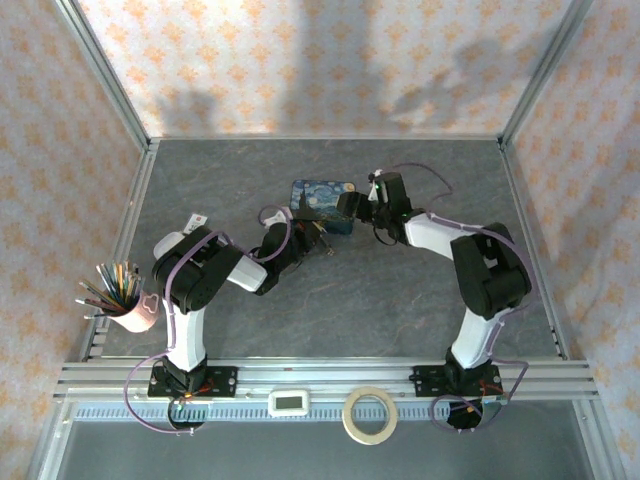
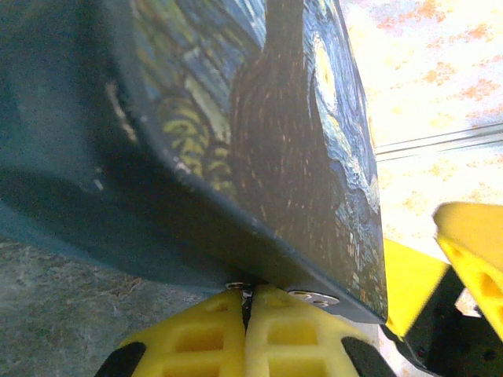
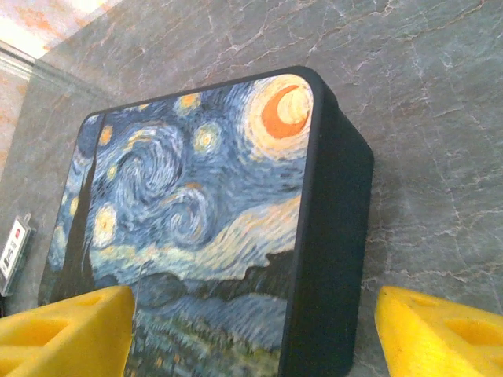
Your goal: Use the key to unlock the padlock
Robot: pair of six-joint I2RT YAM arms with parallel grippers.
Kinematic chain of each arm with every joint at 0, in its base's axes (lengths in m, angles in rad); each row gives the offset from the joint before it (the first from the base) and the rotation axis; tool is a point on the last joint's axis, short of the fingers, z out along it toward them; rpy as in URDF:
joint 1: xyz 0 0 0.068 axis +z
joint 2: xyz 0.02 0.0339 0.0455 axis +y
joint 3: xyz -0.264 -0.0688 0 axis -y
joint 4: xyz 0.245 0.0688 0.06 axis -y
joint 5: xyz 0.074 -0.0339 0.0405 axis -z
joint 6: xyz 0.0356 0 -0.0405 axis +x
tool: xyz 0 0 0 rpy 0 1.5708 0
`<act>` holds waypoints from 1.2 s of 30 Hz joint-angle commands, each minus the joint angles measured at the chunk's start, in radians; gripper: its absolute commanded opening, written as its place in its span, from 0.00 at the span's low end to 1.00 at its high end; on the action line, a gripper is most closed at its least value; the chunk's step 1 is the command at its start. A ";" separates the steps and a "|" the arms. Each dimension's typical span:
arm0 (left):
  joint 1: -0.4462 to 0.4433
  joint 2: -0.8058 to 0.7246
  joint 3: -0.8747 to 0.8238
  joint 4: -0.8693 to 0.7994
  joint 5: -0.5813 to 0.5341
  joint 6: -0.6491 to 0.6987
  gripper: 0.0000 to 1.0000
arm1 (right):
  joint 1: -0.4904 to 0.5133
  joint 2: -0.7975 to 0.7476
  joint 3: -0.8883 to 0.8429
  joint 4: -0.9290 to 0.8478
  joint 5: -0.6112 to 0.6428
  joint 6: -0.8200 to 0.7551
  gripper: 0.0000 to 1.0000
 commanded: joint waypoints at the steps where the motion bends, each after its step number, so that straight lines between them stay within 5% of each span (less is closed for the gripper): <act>1: 0.002 0.003 -0.025 0.010 -0.032 0.006 0.00 | 0.003 0.048 0.034 0.102 -0.021 0.067 0.77; 9: 0.005 -0.001 -0.034 0.024 -0.060 -0.013 0.00 | 0.008 0.095 -0.023 0.189 0.003 0.170 0.69; 16: 0.003 -0.015 -0.069 0.044 -0.171 -0.080 0.00 | 0.016 0.045 -0.160 0.293 0.088 0.306 0.45; 36: 0.004 -0.014 -0.122 0.164 -0.367 -0.258 0.00 | 0.039 0.020 -0.207 0.318 0.179 0.392 0.39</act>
